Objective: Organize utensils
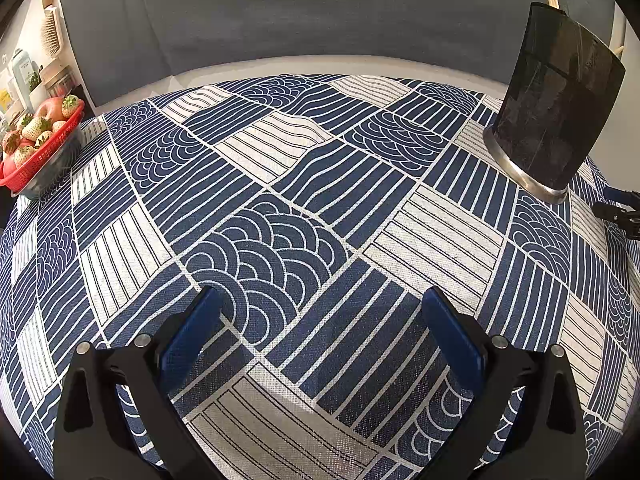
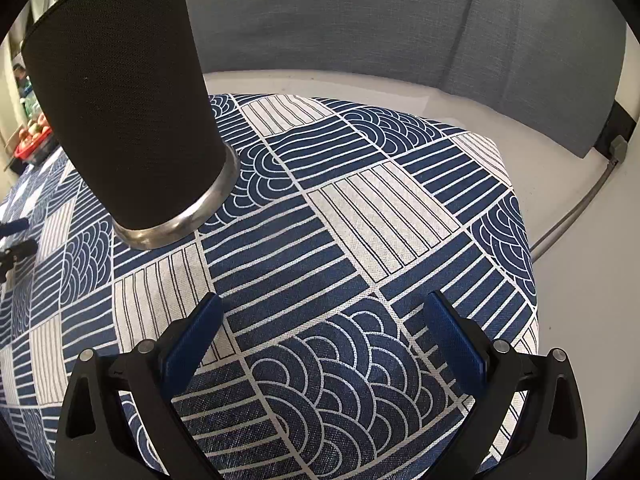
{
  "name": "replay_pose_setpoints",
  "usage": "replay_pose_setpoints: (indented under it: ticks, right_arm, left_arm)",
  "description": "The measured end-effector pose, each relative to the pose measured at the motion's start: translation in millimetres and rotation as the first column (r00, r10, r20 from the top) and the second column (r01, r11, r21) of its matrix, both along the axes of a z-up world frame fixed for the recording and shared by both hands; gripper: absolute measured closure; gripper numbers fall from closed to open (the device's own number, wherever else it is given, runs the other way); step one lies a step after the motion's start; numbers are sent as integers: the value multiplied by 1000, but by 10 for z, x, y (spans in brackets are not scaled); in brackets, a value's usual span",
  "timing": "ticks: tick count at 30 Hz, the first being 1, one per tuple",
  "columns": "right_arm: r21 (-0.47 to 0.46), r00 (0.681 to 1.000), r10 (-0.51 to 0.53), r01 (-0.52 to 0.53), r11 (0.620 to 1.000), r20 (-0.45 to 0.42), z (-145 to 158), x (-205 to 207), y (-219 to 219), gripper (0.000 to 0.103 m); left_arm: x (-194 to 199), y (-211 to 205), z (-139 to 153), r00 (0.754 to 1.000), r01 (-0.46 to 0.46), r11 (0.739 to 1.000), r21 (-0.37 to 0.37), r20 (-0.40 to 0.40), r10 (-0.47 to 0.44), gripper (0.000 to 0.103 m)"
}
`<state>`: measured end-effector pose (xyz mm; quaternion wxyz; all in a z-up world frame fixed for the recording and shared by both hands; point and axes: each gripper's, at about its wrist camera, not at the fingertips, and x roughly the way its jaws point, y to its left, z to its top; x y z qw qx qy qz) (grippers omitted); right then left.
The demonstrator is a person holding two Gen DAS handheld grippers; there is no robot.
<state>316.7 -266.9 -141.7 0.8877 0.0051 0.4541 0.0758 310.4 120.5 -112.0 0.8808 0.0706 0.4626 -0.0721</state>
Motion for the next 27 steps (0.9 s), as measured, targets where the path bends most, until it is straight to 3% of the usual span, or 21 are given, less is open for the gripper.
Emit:
replay_pose_setpoints:
  ticks: [14,19,22,27]
  right_arm:
    - [-1,1000,-16,16,1000,-1,2,0,15,6]
    - [36,1000,19,-19,999,4,16,-29,19,8]
    - [108,997,70,-74,991,39,275,-241,26,8]
    - [177,985,61,-90,980,164,1161,-832,21,8]
  left_arm:
    - [-1,-16,-6,1000,-7,1000,-2,-1,7,4]
    - [-46,-131,75,996,-90,996,-6,-20,90,6]
    - [-267,-363,420,992,-125,991,-41,24,126,6]
    - [-772,-897,1060,983,-180,983,-22,45,181,6]
